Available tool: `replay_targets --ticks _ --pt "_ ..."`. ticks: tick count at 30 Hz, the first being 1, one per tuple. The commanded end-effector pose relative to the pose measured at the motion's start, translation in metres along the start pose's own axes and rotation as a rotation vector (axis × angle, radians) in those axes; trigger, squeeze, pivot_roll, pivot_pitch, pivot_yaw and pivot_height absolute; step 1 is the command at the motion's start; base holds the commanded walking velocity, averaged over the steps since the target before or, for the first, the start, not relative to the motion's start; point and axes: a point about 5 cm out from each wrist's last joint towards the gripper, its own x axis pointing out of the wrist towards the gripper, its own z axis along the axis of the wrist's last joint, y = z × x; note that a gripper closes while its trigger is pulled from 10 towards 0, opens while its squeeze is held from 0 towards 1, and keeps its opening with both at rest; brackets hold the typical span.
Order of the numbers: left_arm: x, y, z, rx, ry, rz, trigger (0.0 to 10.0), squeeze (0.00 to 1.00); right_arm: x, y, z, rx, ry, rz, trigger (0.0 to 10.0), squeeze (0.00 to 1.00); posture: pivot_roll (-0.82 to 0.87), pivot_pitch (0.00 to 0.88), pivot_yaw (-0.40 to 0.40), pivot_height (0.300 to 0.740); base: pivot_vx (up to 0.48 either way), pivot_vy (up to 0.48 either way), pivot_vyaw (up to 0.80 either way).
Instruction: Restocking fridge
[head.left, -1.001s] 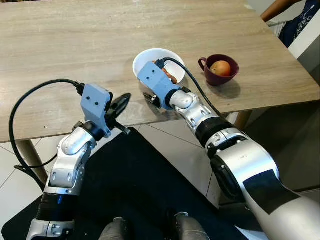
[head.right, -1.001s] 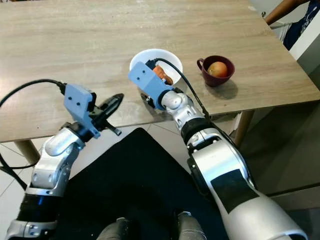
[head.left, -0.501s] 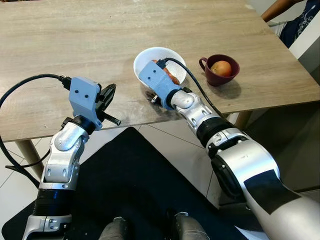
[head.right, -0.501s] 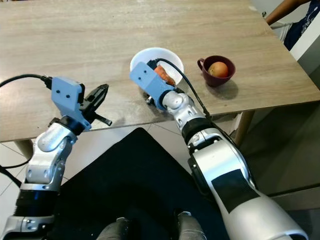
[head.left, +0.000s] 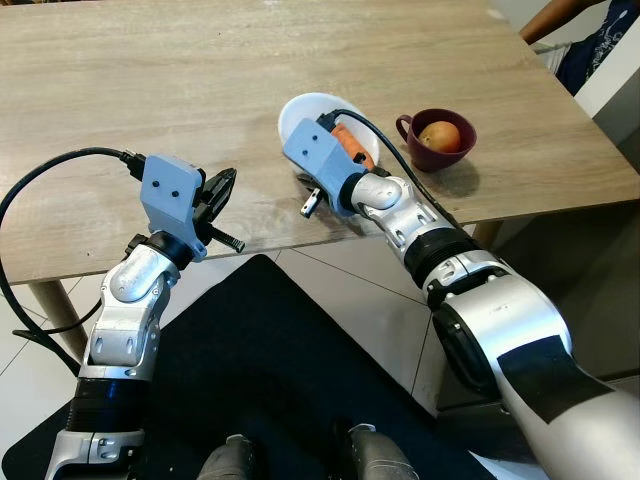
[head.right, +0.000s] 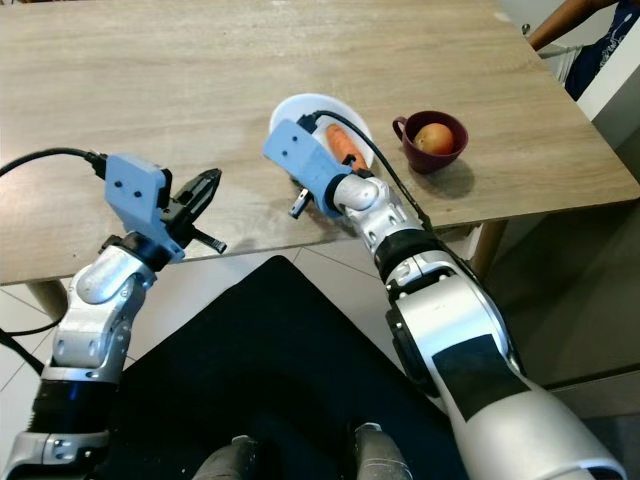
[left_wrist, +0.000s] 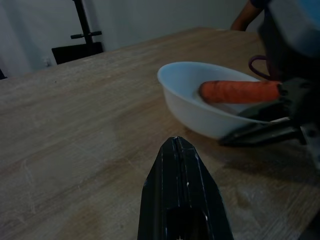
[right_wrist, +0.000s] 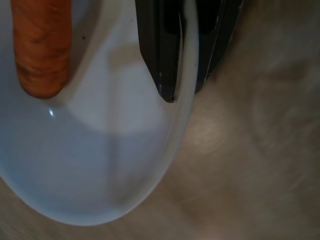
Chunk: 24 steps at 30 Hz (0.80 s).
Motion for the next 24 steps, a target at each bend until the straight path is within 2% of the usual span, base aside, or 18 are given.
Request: replay_targets --ticks 1,3,7,9,10,11,12,14,16,18,21,24 --pt "-0.004 -0.005 -0.003 -0.013 -0.004 -0.015 10.0 0.00 0.000 0.012 -0.010 -0.019 0.025 0.073 0.0 0.00 0.01 0.260 -0.055 0.740 0.000 0.000 0.00" --pt "-0.004 -0.007 -0.004 -0.018 -0.003 -0.017 10.0 0.00 -0.003 0.013 -0.013 -0.075 0.023 0.130 0.0 0.00 0.00 0.252 -0.055 0.740 0.000 0.000 0.00" --pt "-0.003 -0.008 -0.005 -0.020 -0.002 -0.019 10.0 0.00 -0.006 0.013 -0.015 -0.100 0.016 0.157 0.0 0.00 0.00 0.247 -0.058 0.740 0.000 0.000 0.00" --pt "-0.002 -0.011 -0.006 -0.022 -0.003 -0.023 10.0 0.00 -0.012 0.016 -0.018 -0.191 -0.026 0.220 0.0 0.00 -0.01 0.242 -0.060 0.740 0.000 0.000 0.00" --pt "-0.002 -0.011 -0.006 -0.022 -0.003 -0.023 10.0 0.00 -0.012 0.016 -0.018 -0.191 -0.026 0.220 0.0 0.00 -0.01 0.242 -0.060 0.740 0.000 0.000 0.00" --pt "-0.002 -0.012 -0.006 -0.023 -0.003 -0.025 10.0 0.00 -0.015 0.018 -0.020 -0.224 -0.043 0.247 0.4 0.00 -0.01 0.239 -0.061 0.740 0.000 0.000 0.00" --pt "-0.001 -0.014 -0.007 -0.025 -0.003 -0.027 10.0 0.00 -0.018 0.021 -0.023 -0.253 -0.059 0.278 1.3 0.00 -0.01 0.236 -0.061 0.740 0.000 0.000 0.00" --pt "-0.001 -0.014 -0.007 -0.026 -0.003 -0.027 10.0 0.00 -0.019 0.022 -0.025 -0.266 -0.068 0.295 1.3 0.00 -0.01 0.236 -0.061 0.740 0.000 0.000 0.00" --pt "-0.001 -0.016 -0.008 -0.029 -0.003 -0.031 10.0 0.00 -0.028 0.029 -0.032 -0.337 -0.108 0.375 2.5 0.00 -0.02 0.234 -0.060 0.740 0.000 0.000 0.00" --pt "-0.001 -0.016 -0.008 -0.029 -0.003 -0.031 10.0 0.00 -0.028 0.029 -0.032 -0.337 -0.108 0.375 2.5 0.00 -0.02 0.234 -0.060 0.740 0.000 0.000 0.00" --pt "0.000 -0.018 -0.009 -0.032 -0.004 -0.034 10.0 0.00 -0.038 0.030 -0.038 -0.408 -0.124 0.424 2.5 0.00 -0.02 0.231 -0.058 0.740 0.000 0.000 0.00" --pt "0.000 -0.018 -0.009 -0.033 -0.004 -0.035 10.0 0.00 -0.039 0.028 -0.039 -0.429 -0.123 0.418 2.9 0.00 -0.02 0.231 -0.057 0.740 0.000 0.000 0.00"
